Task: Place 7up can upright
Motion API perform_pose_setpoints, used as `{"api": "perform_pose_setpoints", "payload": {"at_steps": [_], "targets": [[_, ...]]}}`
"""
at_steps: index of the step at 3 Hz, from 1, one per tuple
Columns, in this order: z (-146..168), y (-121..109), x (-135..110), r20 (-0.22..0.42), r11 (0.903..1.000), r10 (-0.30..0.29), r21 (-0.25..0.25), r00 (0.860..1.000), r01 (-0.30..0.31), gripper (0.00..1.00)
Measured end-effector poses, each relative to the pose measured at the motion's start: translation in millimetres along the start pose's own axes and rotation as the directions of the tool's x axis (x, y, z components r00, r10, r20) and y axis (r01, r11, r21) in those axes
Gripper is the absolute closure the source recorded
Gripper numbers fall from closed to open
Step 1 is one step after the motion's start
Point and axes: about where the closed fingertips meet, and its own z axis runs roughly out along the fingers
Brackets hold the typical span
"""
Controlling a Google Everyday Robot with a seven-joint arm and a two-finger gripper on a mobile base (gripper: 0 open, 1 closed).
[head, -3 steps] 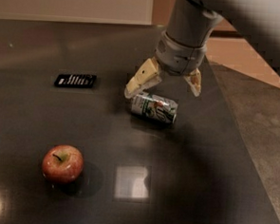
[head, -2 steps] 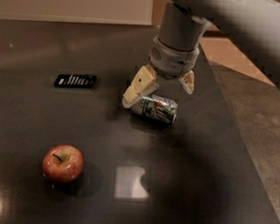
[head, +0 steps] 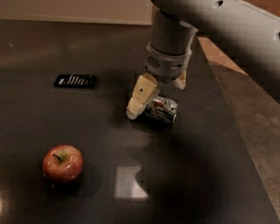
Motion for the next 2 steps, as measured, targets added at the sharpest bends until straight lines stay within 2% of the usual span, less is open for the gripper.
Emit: {"api": "perform_pose_setpoints", "payload": {"at_steps": [1,2], "targets": [[4.9,3.9,-1.8,0.008,0.9951,-0.097,-0.017,0.995,0.097,0.0],[8.9,6.2,-5.0,0.007,0.9816,-0.188,-0.031,0.982,0.188,0.0]]}}
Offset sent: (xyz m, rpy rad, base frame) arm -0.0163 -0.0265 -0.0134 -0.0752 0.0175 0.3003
